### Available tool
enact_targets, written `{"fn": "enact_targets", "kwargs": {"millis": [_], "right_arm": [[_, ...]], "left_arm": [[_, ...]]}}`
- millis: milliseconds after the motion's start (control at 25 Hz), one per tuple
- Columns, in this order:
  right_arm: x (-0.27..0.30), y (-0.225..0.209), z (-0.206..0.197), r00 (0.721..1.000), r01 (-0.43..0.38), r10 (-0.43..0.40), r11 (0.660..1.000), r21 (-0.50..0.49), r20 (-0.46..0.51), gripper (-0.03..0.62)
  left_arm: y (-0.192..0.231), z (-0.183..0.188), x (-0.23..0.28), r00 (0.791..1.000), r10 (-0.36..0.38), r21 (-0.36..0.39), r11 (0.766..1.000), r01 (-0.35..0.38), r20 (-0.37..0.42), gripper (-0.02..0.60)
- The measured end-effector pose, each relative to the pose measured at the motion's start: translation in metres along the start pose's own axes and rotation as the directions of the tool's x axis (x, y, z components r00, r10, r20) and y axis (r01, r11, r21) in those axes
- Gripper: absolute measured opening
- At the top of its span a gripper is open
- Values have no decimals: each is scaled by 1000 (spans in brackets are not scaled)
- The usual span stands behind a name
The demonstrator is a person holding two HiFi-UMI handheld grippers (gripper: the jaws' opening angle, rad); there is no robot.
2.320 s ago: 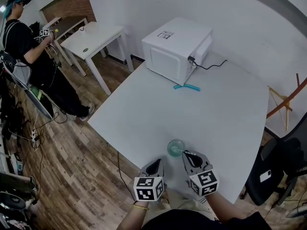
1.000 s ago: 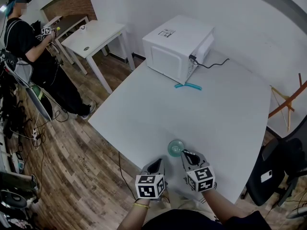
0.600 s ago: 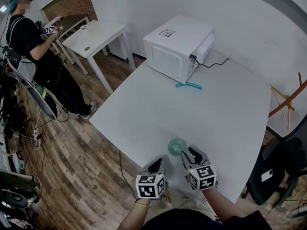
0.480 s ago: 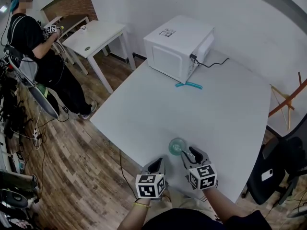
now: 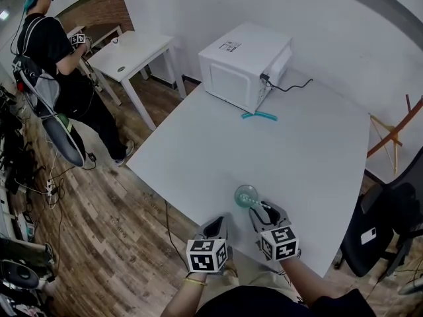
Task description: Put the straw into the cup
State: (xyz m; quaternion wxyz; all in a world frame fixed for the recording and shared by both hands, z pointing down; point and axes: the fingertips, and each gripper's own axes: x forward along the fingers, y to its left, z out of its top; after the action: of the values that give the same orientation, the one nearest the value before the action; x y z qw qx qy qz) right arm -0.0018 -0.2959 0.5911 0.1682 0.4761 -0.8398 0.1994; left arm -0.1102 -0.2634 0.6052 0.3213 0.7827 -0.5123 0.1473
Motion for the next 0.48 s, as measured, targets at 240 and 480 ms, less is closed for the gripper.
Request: {"fn": "enact_targets", "kwargs": {"millis": [240,480], "right_arm": [[-17,11,-2,1000,12,-12,1000,2,16,150],[-36,21,-6,999,21,-22,1000,4,31,150]], "left_arm": [[-5,-6,-14,1000,-15,15,1000,15,3,20],[-11,-11,-29,1000,-26,27,999,26,10,20]]}}
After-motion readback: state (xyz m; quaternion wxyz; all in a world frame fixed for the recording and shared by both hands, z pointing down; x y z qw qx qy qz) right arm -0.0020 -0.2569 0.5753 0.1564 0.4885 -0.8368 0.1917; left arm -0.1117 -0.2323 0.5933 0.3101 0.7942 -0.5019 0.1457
